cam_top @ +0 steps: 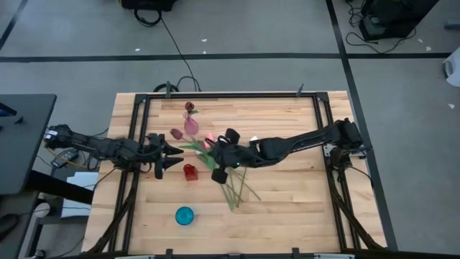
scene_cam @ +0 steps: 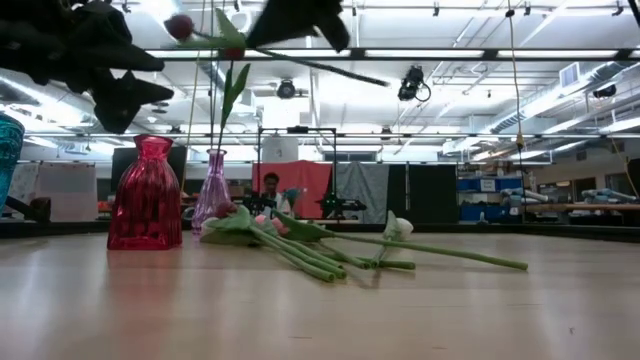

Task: Sort flowers into vase by color
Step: Put the right red flower into the pink vase

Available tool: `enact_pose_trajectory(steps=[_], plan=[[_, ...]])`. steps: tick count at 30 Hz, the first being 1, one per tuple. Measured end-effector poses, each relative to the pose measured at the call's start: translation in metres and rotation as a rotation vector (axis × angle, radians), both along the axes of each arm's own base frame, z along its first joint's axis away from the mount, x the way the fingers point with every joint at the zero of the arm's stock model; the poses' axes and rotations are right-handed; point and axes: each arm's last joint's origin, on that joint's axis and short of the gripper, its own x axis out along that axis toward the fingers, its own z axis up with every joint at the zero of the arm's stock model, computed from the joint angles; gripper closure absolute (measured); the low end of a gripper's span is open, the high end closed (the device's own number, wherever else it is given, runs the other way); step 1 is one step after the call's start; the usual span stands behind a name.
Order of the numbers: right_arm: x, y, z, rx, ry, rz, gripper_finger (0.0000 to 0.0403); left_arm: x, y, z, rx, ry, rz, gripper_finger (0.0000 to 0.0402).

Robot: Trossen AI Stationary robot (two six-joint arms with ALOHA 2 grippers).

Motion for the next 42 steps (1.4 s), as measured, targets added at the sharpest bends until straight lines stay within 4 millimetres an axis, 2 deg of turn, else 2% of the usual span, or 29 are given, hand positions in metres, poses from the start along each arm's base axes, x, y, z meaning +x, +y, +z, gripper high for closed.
enact_pose_trajectory(steps=[9, 16, 33, 38, 42], plan=[[0.011, -0.001, -0.009, -0.095, -0.207, 0.006, 0.0395, 0.025, -0.007, 0.004, 0.027, -0.081, -0.039, 0.0204], [0.012, 0.003, -0.011, -0.134, -0.337, 0.034, 0.0395, 0.032, -0.009, 0.014, 0.077, -0.192, -0.040, 0.0204], [0.005, 0.004, -0.043, -0.018, -0.293, 0.113, 0.0392, 0.032, -0.008, 0.024, 0.139, -0.264, 0.013, 0.0204], [0.004, 0.005, -0.047, 0.033, -0.282, 0.143, 0.0362, 0.032, -0.007, 0.025, 0.159, -0.261, 0.041, 0.0206], [0.003, 0.005, -0.052, 0.054, -0.238, 0.154, 0.0318, 0.032, -0.007, 0.025, 0.159, -0.257, 0.031, 0.0238]])
